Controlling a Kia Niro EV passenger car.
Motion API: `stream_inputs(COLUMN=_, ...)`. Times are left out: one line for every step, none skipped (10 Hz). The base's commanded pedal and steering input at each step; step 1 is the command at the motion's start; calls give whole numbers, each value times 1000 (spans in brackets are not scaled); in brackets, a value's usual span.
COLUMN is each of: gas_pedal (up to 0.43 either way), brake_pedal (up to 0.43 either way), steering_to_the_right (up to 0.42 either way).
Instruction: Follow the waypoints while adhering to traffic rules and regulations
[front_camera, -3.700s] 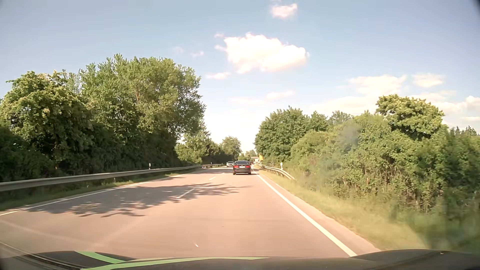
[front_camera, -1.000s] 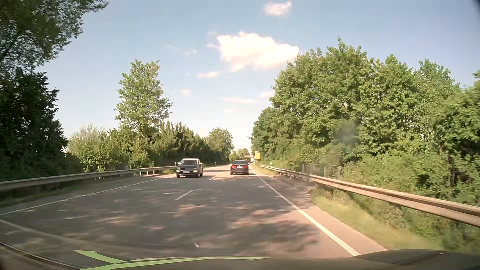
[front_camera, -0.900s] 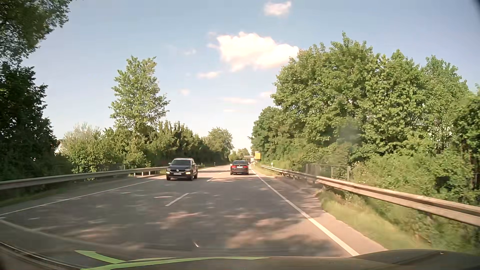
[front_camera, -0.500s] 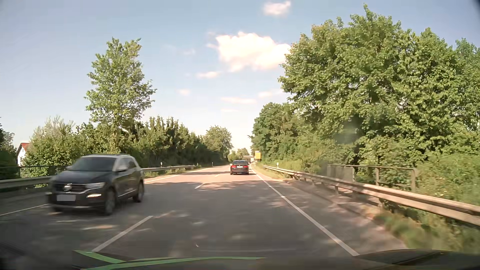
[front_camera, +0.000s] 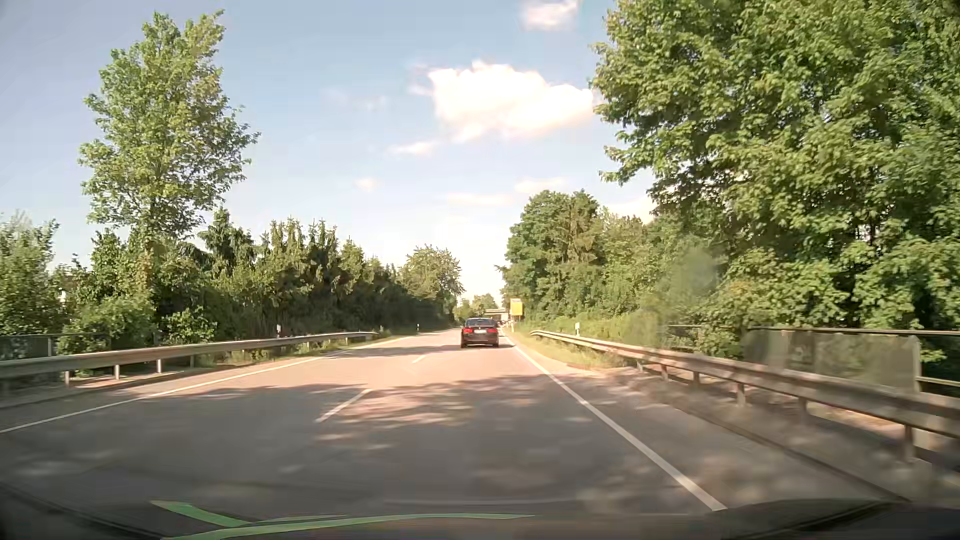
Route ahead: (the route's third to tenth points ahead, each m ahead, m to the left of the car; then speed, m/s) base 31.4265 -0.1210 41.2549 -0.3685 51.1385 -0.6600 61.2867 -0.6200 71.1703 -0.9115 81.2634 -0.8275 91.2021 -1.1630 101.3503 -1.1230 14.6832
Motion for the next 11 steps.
stream_inputs(gas_pedal=98, brake_pedal=0, steering_to_the_right=0)
stream_inputs(gas_pedal=98, brake_pedal=0, steering_to_the_right=0)
stream_inputs(gas_pedal=87, brake_pedal=0, steering_to_the_right=0)
stream_inputs(gas_pedal=87, brake_pedal=0, steering_to_the_right=0)
stream_inputs(gas_pedal=87, brake_pedal=0, steering_to_the_right=0)
stream_inputs(gas_pedal=87, brake_pedal=0, steering_to_the_right=0)
stream_inputs(gas_pedal=87, brake_pedal=0, steering_to_the_right=0)
stream_inputs(gas_pedal=87, brake_pedal=0, steering_to_the_right=0)
stream_inputs(gas_pedal=87, brake_pedal=0, steering_to_the_right=0)
stream_inputs(gas_pedal=87, brake_pedal=0, steering_to_the_right=0)
stream_inputs(gas_pedal=87, brake_pedal=0, steering_to_the_right=0)
